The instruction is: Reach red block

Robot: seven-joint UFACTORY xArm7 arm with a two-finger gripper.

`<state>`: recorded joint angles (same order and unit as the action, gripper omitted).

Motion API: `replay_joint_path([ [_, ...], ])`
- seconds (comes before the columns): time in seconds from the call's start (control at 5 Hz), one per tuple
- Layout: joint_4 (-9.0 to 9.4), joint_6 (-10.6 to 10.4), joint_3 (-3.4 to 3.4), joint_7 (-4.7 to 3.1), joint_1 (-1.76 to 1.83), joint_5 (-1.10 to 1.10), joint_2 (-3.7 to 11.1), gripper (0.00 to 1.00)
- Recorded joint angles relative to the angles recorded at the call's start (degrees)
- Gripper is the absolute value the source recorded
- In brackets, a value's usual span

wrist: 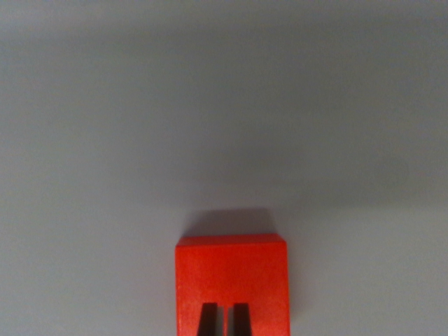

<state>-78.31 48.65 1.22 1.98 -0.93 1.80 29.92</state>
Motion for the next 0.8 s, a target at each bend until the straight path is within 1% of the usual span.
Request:
replay_joint_path([
  [0.2,0.0,0.0,0.0,0.0,0.0,0.0,0.0,0.0],
  [0.4,0.35,-1.2,0.11,-0.02,-0.08,0.03,0.93,0.0],
  [0.6,0.35,-1.2,0.11,-0.02,-0.08,0.03,0.93,0.0],
  [0.8,0.6,-2.1,0.18,-0.04,-0.14,0.06,1.58,0.0],
])
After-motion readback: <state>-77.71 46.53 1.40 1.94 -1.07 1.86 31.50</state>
